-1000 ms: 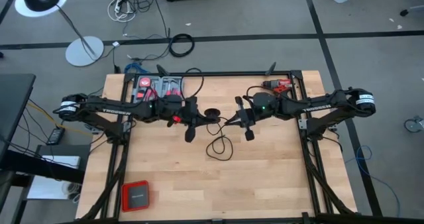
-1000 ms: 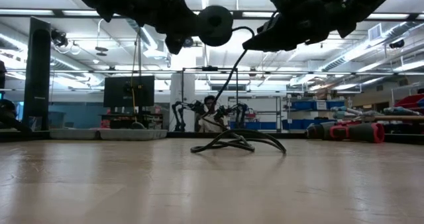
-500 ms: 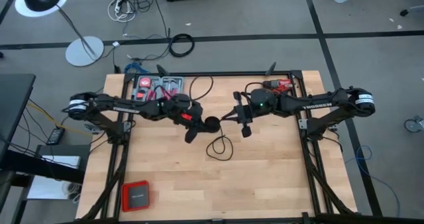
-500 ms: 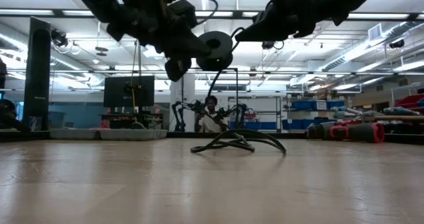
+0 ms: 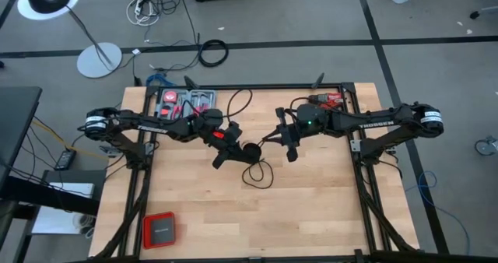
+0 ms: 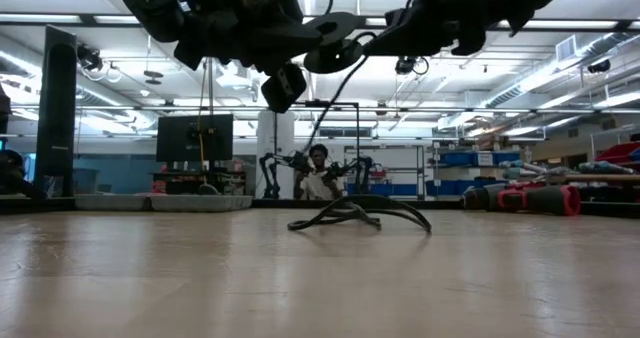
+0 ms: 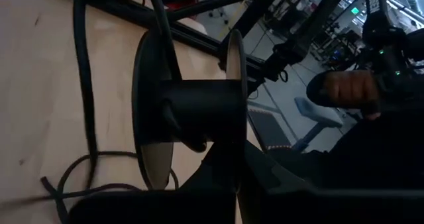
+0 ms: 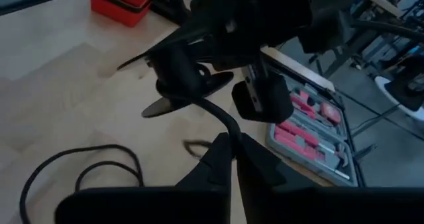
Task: Coil cords
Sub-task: Coil the black wire on the spool
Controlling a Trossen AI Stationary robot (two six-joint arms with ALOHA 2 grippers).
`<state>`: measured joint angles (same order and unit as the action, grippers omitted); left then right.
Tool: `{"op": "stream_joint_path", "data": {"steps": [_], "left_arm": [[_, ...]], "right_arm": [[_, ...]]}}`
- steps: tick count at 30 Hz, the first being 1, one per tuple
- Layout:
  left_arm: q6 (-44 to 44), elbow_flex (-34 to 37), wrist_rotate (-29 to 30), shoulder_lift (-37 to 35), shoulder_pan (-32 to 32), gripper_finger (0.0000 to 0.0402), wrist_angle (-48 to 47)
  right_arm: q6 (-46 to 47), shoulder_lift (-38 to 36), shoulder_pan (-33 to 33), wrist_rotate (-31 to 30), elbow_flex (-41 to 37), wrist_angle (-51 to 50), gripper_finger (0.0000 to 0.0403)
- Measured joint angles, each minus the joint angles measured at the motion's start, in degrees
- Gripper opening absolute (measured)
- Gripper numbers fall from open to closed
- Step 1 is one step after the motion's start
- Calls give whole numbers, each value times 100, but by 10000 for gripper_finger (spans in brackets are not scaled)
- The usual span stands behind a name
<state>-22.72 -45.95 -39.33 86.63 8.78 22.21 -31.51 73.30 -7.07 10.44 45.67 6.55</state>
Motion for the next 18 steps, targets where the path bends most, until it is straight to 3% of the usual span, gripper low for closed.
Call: {"op": "stream_joint_path", "data": {"steps": [18], "left_arm": [[323, 2, 48, 0, -32, 0, 729]], "right_arm": [[-27, 1018, 14, -1, 7, 2110, 15]]}}
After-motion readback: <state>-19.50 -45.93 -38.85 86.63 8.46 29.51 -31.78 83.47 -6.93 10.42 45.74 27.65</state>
